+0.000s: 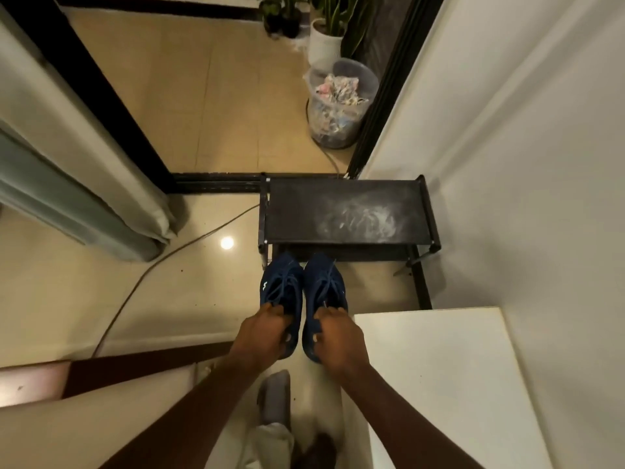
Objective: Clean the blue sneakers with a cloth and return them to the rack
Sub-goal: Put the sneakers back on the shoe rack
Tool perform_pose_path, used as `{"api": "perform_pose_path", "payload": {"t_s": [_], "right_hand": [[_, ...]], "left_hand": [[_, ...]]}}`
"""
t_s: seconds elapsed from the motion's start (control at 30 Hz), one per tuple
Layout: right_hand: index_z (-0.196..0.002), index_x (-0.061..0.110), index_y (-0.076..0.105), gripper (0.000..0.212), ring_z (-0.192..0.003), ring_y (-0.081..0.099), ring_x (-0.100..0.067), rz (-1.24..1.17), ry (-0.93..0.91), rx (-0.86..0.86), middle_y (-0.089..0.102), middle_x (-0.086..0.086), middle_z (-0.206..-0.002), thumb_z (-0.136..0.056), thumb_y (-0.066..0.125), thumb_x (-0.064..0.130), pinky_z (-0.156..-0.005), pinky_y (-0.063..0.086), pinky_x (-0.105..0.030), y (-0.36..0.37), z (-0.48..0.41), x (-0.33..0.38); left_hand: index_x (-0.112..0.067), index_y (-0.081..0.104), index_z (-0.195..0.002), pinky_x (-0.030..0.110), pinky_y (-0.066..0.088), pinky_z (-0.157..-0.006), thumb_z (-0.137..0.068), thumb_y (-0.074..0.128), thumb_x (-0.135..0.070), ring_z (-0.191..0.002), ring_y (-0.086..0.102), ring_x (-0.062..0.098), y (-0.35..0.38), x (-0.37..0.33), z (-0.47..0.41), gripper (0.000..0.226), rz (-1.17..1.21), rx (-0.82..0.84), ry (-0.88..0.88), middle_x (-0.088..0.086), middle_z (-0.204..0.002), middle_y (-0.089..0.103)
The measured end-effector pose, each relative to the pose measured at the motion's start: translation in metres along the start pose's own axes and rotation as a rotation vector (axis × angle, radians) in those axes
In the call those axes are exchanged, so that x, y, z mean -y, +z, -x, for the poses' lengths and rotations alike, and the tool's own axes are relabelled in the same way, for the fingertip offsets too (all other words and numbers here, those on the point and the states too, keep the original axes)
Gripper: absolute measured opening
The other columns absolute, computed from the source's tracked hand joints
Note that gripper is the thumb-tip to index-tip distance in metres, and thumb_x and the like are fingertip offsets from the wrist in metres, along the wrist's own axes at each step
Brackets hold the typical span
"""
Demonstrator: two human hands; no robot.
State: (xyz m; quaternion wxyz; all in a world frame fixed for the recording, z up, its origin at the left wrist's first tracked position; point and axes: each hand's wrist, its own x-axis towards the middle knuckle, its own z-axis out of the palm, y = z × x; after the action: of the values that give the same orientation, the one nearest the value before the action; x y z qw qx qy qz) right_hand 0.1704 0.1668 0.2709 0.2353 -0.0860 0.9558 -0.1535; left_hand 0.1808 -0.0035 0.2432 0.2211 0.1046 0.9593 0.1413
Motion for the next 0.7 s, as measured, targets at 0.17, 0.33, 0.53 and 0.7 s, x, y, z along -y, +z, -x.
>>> {"api": "perform_pose_path", "payload": {"t_s": [0.17,0.33,0.53,0.7], "right_hand": [[-0.111,0.014,0.057,0.030,-0.102,0.061,-0.026,-0.054,0.109,-0.016,0.063,-0.007,-0.109,-0.082,0.064,0.016,-0.077,0.053,-0.034,0.049,-0.052,-0.017],[-0.116,0.011,0.053,0.033,-0.106,0.059,-0.029,-0.035,0.144,-0.057,0.060,-0.009,-0.114,-0.084,0.062,0.015,-0.081,0.052,-0.038,0.075,-0.105,-0.039],[-0.116,0.011,0.052,0.034,-0.108,0.057,-0.028,0.009,0.150,-0.101,0.058,-0.009,-0.115,-0.084,0.062,0.015,-0.078,0.052,-0.038,0.085,-0.161,-0.070],[-0.120,0.010,0.049,0.039,-0.109,0.054,-0.027,0.104,0.096,-0.094,0.057,-0.012,-0.117,-0.085,0.064,0.017,-0.079,0.049,-0.037,0.088,-0.208,-0.102]], "left_hand": [[-0.021,0.061,-0.127,0.035,0.052,-0.088,-0.091,0.061,-0.027,-0.120,0.052,0.023,0.047,0.028,-0.043,0.036,0.023,-0.030,-0.014,0.000,-0.127,0.059],[-0.019,0.063,-0.122,0.038,0.052,-0.082,-0.089,0.063,-0.022,-0.117,0.052,0.025,0.078,0.044,-0.092,0.034,0.062,-0.082,0.000,0.002,-0.122,0.062],[-0.021,0.063,-0.125,0.036,0.052,-0.082,-0.089,0.066,-0.022,-0.118,0.052,0.022,0.090,0.052,-0.150,0.037,0.018,-0.141,0.009,0.000,-0.123,0.060],[-0.020,0.064,-0.121,0.037,0.053,-0.080,-0.090,0.065,-0.024,-0.116,0.052,0.021,0.098,0.055,-0.202,0.031,-0.034,-0.141,0.004,0.000,-0.120,0.060]]}}
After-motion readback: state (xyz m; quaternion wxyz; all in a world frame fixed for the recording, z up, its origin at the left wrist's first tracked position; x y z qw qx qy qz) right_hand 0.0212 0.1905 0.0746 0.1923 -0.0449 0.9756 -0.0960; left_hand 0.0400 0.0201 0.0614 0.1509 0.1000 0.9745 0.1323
